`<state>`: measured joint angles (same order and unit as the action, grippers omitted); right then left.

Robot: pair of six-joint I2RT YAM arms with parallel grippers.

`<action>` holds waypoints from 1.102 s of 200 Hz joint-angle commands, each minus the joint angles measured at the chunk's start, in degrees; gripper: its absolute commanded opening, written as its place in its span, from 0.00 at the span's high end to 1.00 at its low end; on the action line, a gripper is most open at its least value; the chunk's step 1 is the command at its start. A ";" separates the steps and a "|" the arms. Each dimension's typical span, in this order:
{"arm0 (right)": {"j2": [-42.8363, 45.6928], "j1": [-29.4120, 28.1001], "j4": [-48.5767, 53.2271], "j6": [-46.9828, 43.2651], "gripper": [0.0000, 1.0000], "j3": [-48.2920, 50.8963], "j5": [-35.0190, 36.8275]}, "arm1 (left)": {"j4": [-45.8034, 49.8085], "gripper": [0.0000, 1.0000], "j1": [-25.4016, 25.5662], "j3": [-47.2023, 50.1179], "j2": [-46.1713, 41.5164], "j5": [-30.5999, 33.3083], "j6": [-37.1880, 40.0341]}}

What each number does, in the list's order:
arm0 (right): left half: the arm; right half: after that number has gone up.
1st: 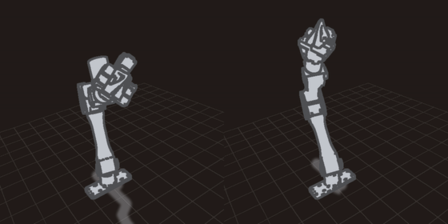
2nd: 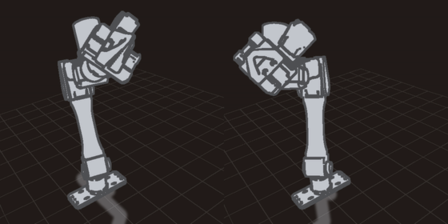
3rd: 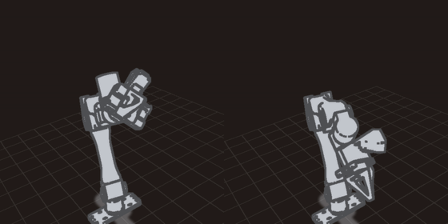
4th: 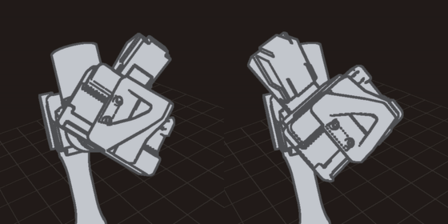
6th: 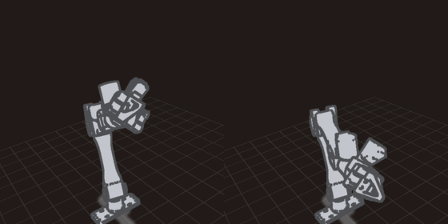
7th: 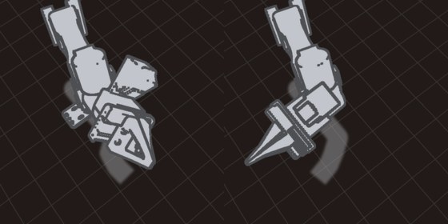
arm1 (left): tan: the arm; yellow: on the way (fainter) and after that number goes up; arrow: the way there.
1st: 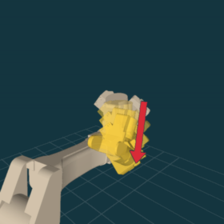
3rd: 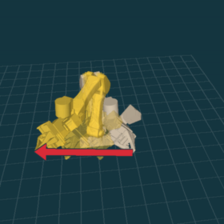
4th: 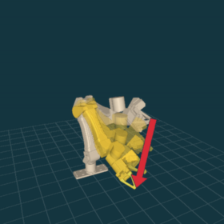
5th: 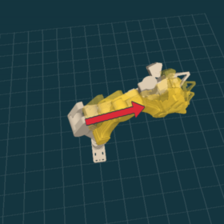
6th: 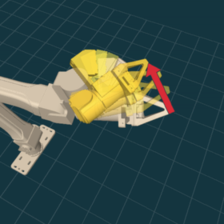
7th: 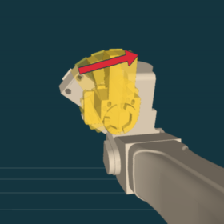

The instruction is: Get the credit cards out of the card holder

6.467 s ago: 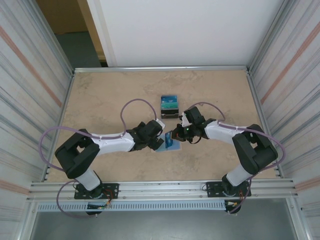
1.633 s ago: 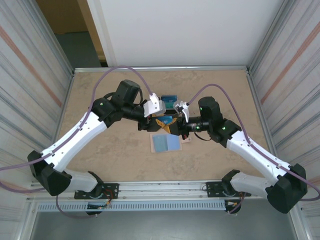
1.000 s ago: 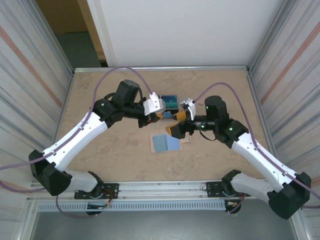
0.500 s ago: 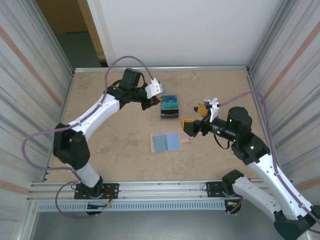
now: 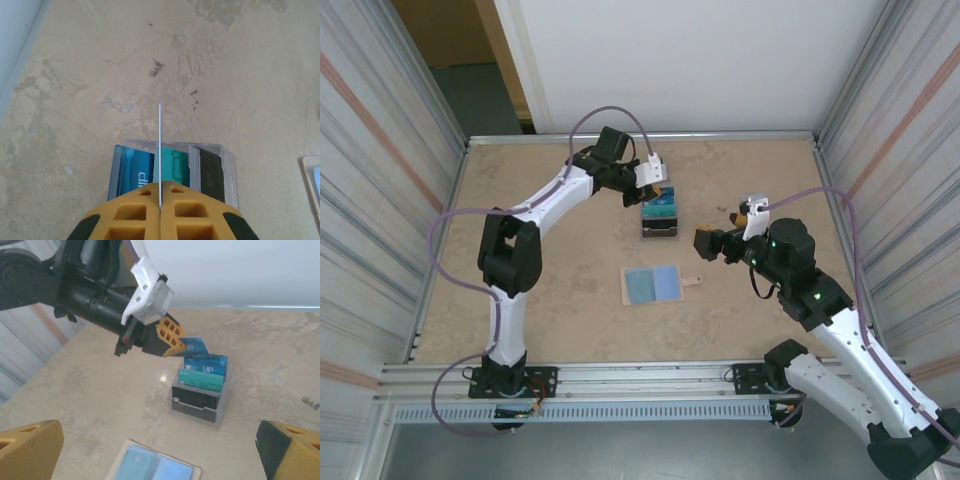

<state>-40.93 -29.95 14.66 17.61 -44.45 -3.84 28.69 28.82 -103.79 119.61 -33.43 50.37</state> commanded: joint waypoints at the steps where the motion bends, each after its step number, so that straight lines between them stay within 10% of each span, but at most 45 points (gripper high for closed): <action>1: 0.73 0.25 -0.17 1.53 0.01 0.95 3.59 | 1.00 1.00 -0.60 -3.44 2.48 -1.46 3.05; 220: -1.04 0.28 -1.99 3.49 0.01 2.25 4.09 | 3.04 1.00 -1.84 -10.39 14.30 2.66 4.99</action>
<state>-41.65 -29.95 14.57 19.55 -42.15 0.38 30.28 27.35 -112.57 132.11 -31.90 55.29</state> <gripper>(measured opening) 0.985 0.068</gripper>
